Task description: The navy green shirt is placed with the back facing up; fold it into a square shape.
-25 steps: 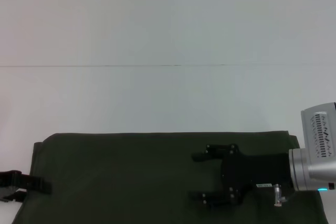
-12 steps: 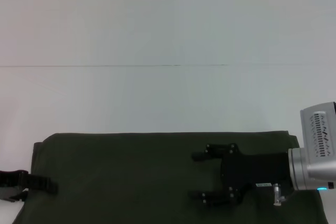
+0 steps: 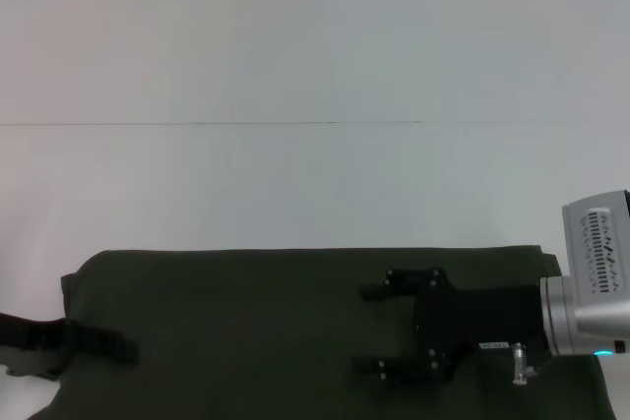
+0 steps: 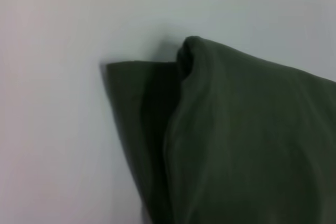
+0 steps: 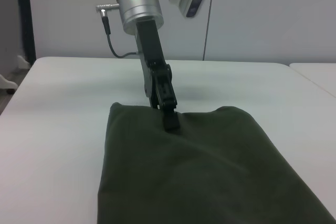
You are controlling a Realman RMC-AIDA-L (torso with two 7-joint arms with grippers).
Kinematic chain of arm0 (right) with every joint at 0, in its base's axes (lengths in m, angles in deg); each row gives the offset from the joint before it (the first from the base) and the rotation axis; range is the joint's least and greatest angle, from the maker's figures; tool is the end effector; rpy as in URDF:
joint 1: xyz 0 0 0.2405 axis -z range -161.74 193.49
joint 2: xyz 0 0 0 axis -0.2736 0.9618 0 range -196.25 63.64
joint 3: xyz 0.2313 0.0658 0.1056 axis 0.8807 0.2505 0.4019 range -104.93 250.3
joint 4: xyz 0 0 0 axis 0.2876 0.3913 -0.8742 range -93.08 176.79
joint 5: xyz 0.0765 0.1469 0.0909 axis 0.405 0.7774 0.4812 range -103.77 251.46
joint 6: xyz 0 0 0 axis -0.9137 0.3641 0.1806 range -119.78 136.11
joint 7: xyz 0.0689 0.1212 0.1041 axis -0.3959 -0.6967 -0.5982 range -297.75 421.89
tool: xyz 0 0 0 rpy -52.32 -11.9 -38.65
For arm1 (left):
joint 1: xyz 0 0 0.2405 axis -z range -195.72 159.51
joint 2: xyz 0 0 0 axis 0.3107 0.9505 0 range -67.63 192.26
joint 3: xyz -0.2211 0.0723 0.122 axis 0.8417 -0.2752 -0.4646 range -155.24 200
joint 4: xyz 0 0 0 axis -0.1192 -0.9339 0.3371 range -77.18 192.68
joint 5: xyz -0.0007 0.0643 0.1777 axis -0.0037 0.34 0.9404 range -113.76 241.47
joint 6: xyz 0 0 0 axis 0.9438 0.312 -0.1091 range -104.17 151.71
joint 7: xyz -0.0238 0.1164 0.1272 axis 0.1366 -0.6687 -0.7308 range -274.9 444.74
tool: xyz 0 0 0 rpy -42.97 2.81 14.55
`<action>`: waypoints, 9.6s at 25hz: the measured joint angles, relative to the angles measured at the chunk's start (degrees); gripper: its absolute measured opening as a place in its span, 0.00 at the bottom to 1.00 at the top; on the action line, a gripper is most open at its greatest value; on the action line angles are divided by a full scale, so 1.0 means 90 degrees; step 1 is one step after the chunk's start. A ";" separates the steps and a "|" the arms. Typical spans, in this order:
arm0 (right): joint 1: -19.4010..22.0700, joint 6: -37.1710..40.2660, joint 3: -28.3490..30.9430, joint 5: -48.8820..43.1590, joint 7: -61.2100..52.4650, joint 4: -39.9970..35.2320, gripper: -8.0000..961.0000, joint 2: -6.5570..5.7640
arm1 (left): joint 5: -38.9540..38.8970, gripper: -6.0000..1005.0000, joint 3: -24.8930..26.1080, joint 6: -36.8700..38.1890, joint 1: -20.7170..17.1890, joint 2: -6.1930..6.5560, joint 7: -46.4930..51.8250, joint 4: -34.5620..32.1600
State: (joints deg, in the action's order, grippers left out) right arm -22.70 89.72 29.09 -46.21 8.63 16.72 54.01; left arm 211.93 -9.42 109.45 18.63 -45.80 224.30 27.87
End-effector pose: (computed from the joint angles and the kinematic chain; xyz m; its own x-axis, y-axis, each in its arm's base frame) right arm 0.2233 0.3277 -0.0890 0.9416 0.0089 -0.3366 -0.0549 -0.9822 -0.1795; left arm -0.3335 0.3285 0.0136 0.0574 0.9829 0.1750 0.9928 -0.0377 -0.1141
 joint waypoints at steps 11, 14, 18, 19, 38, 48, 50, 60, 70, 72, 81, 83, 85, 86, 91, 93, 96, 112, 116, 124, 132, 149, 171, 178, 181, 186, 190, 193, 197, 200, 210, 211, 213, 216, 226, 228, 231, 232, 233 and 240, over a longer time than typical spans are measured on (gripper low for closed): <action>0.0000 0.0000 0.0000 0.0000 -0.0006 0.0000 0.88 0.0000 | -0.0003 0.83 -0.0002 -0.0013 0.0105 -0.0090 0.0126 -0.0041; 0.0000 -0.0002 0.0000 0.0000 -0.0008 0.0000 0.88 0.0000 | 0.0005 0.82 -0.0003 -0.0025 0.0106 -0.0087 0.0205 -0.0065; 0.0000 -0.0006 0.0000 0.0000 -0.0063 -0.0018 0.88 0.0000 | -0.0069 0.78 -0.0025 -0.0065 0.0034 -0.0114 0.0338 -0.0270; 0.0000 -0.0006 0.0000 0.0000 -0.0083 -0.0028 0.88 0.0000 | -0.0069 0.77 -0.0025 -0.0065 0.0034 -0.0114 0.0338 -0.0270; 0.0000 0.0031 0.0030 0.0008 -0.0107 -0.0058 0.88 0.0000 | -0.0016 0.17 -0.0069 -0.0025 0.0070 -0.0122 0.0345 -0.0298; 0.0059 0.0132 0.0060 0.0191 -0.0074 -0.0077 0.88 -0.0018 | 0.0173 0.15 -0.0052 0.0032 0.0054 0.0202 0.0423 -0.0338; 0.0067 0.0145 0.0059 0.0207 -0.0075 -0.0078 0.88 -0.0018 | 0.0366 0.15 -0.0021 0.0047 0.0056 0.0290 0.0457 -0.0390; 0.0105 0.0216 0.0035 0.0264 -0.0061 -0.0078 0.88 -0.0026 | 0.1341 0.15 0.0078 0.0146 0.0074 0.0543 0.0607 -0.0893; 0.0145 0.0224 0.0009 0.0264 -0.0032 -0.0078 0.88 -0.0019 | 0.1280 0.14 0.0240 0.0658 0.0123 0.0579 0.0640 -0.1043; 0.0165 0.0204 0.0010 0.0264 0.0004 -0.0079 0.88 -0.0021 | 0.1107 0.14 0.0380 0.0984 0.0175 0.0561 0.0616 -0.1116; 0.0510 0.0237 0.0068 0.0396 0.0146 -0.0389 0.88 -0.0038 | -0.0450 0.14 0.0675 0.2262 0.0368 0.0390 0.0848 -0.1371; 0.0570 0.0234 0.0071 0.0429 0.0147 -0.0396 0.88 -0.0040 | -0.0861 0.14 0.0677 0.2380 0.0404 0.0321 0.0978 -0.1324; 0.0614 0.0217 0.0089 0.0437 0.0148 -0.0398 0.88 -0.0044 | -0.1188 0.14 0.0673 0.2456 0.0449 0.0215 0.1108 -0.1273; 0.0636 0.0207 0.0107 0.0438 0.0150 -0.0400 0.88 -0.0045 | -0.1316 0.14 0.0666 0.2469 0.0474 0.0140 0.1168 -0.1234; 0.0707 0.0185 0.0231 0.0440 0.0165 -0.0407 0.88 -0.0048 | -0.1576 0.14 0.0660 0.2447 0.0611 -0.0192 0.1303 -0.0997; 0.0718 0.0182 0.0233 0.0440 0.0172 -0.0408 0.88 -0.0049 | -0.1601 0.14 0.0655 0.2288 0.0679 -0.0535 0.1389 -0.0886; 0.0743 0.0179 0.0258 0.0440 0.0189 -0.0409 0.88 -0.0049 | -0.1605 0.14 0.0645 0.2121 0.0685 -0.0697 0.1438 -0.0833; 0.0795 0.0208 0.0401 0.0439 0.0257 -0.0410 0.88 -0.0049 | -0.2171 0.14 0.0682 0.1175 0.0537 -0.1260 0.1503 0.0118; 0.0794 0.0203 0.0396 0.0440 0.0264 -0.0410 0.88 -0.0044 | -0.2371 0.14 0.0682 0.1150 0.0467 -0.1261 0.1506 0.0178; 0.0787 0.0175 0.0347 0.0439 0.0274 -0.0408 0.88 -0.0039 | -0.2718 0.14 0.0682 0.1148 0.0421 -0.1295 0.1505 0.0219; 0.0789 0.0157 0.0394 0.0440 0.0311 -0.0375 0.88 -0.0039 | -0.2828 0.14 0.0669 0.1037 0.0420 -0.1452 0.1481 0.0228; 0.0861 0.0147 0.0394 0.0436 0.0314 -0.0404 0.88 -0.0048 | -0.3035 0.20 0.0641 0.0623 0.0338 -0.1698 0.1150 0.0541; 0.1889 0.0692 0.2014 0.0433 -0.1131 -0.1771 0.88 -0.0171 | -0.4119 0.93 0.0668 0.1391 -0.0116 -0.1114 -0.1197 0.0627; 0.1574 0.1506 0.1144 0.0252 -0.3982 -0.3333 0.87 -0.0112 | -0.4083 0.95 0.0218 0.2159 -0.0550 -0.0688 -0.3411 0.0443; 0.1339 0.1805 0.0488 0.0017 -0.5597 -0.4211 0.87 -0.0121 | -0.3915 0.95 -0.0369 0.2245 -0.0757 -0.0719 -0.3953 0.0042; 0.0558 0.2126 -0.0321 -0.1023 -0.8290 -0.4800 0.86 -0.0327 | -0.3485 0.95 -0.0632 0.2166 -0.1169 -0.0849 -0.5331 -0.0490; -0.0210 0.2428 -0.0484 -0.1810 -0.9625 -0.4674 0.85 -0.0368 | -0.3230 0.95 -0.0642 0.2154 -0.1354 -0.0855 -0.6165 -0.0567; -0.0655 0.2601 -0.0680 -0.2353 -1.0203 -0.4683 0.85 -0.0284 | -0.2838 0.95 -0.0648 0.2144 -0.1409 -0.0918 -0.6486 -0.0689; -0.1134 0.2648 -0.1202 -0.2969 -1.0727 -0.4664 0.84 -0.0126 | -0.2673 0.95 -0.0647 0.2142 -0.1441 -0.1002 -0.6673 -0.0747; -0.1369 0.2564 -0.1633 -0.3217 -1.1032 -0.4649 0.83 -0.0053 | -0.2658 0.95 -0.0646 0.2169 -0.1457 -0.1023 -0.6767 -0.0748; -0.1897 0.2030 -0.2546 -0.3706 -1.1535 -0.4146 0.80 -0.0033 | -0.2515 0.95 -0.0644 0.2367 -0.1627 -0.1029 -0.7382 -0.0908; -0.1915 0.1973 -0.2620 -0.3745 -1.1535 -0.4097 0.79 -0.0029 | -0.2463 0.95 -0.0648 0.2399 -0.1660 -0.1038 -0.7506 -0.0965; -0.1935 0.1857 -0.2875 -0.3759 -1.1565 -0.4026 0.79 -0.0019 | -0.2419 0.95 -0.0645 0.2410 -0.1726 -0.1045 -0.7719 -0.1022; -0.1957 0.1637 -0.3250 -0.3738 -1.1681 -0.3985 0.78 -0.0004 | -0.2408 0.95 -0.0576 0.2275 -0.1871 -0.1065 -0.8108 -0.1065; -0.2049 0.1129 -0.3567 -0.3109 -1.1823 -0.3582 0.74 0.0005 | -0.2451 0.95 -0.0498 0.2124 -0.2061 -0.1163 -0.8322 -0.1069; -0.2045 0.1053 -0.3611 -0.3095 -1.1823 -0.3543 0.73 0.0003 | -0.2452 0.95 -0.0500 0.2155 -0.2052 -0.1173 -0.8324 -0.1065; -0.2083 0.0811 -0.3837 -0.3103 -1.1827 -0.3284 0.73 0.0010 | -0.2456 0.95 -0.0500 0.2171 -0.2027 -0.1178 -0.8325 -0.1038; -0.2097 0.0743 -0.3894 -0.3101 -1.1834 -0.3214 0.74 0.0012 | -0.2459 0.95 -0.0501 0.2171 -0.2025 -0.1185 -0.8326 -0.1035; -0.2112 0.0666 -0.3978 -0.3095 -1.1850 -0.3129 0.74 0.0018 | -0.2462 0.95 -0.0501 0.2171 -0.2023 -0.1192 -0.8326 -0.1035; -0.2135 0.0285 -0.4487 -0.3075 -1.2042 -0.2993 0.70 0.0037 | -0.2469 0.95 -0.0500 0.2165 -0.2025 -0.1247 -0.8329 -0.1035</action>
State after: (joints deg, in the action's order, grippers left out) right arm -41.92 92.28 -11.29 -73.88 -99.75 -10.22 54.35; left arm 189.71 -13.92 128.93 0.40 -57.02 149.34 18.56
